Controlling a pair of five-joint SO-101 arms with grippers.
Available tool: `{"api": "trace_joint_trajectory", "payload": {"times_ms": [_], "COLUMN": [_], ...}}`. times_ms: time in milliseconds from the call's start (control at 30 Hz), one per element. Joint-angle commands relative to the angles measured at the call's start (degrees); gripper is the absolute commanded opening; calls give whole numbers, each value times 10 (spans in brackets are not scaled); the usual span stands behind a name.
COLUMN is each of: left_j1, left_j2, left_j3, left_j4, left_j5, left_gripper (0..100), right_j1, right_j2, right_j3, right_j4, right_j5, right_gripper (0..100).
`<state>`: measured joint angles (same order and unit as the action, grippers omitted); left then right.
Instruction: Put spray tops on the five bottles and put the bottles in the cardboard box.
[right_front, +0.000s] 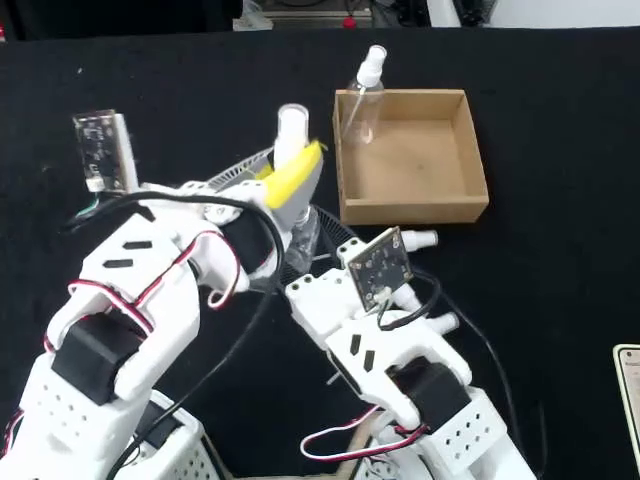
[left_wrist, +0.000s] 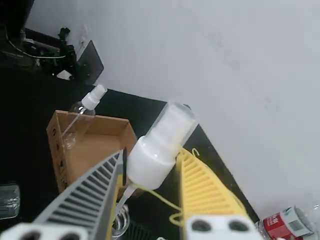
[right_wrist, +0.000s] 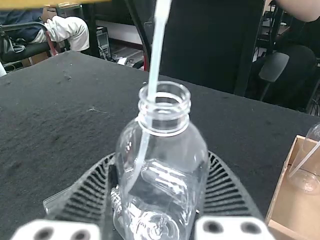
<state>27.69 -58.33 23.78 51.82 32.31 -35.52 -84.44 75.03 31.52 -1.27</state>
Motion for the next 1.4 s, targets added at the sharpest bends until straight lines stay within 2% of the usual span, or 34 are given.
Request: {"api": "trace_joint_trajectory", "payload": {"times_ms": [0, 200, 600, 700, 767, 933, 1033, 1167, 1300, 1367], "left_j1": [-4, -4, -15, -65, -121, -318, -396, -423, -429, -429], "left_j2": [-9, -9, -84, -88, -88, -95, -95, -95, -95, -95], "left_j3": [-32, -34, -51, -31, -9, 75, 158, 272, 367, 409], "left_j4": [25, 72, 94, 119, 124, 123, 118, 99, 42, 13], "left_j5": [-30, -26, -31, -39, -72, -170, -248, -306, -303, -274], "left_gripper": [149, 332, 325, 327, 325, 325, 327, 325, 325, 325], "right_j1": [-4, -4, -4, -3, 5, 100, 150, 176, 209, 245], "right_j2": [-7, -7, -7, -6, -4, -2, -2, -1, -1, 0], "right_j3": [-2, -2, -2, -2, -2, -30, -54, -72, -100, -127], "right_j4": [-9, -9, -7, -5, -5, -6, -4, 18, 40, 50], "right_j5": [-1, -1, -1, -1, 0, -5, -5, -5, -5, -5], "right_gripper": [106, 106, 106, 106, 106, 106, 106, 106, 106, 106]}}
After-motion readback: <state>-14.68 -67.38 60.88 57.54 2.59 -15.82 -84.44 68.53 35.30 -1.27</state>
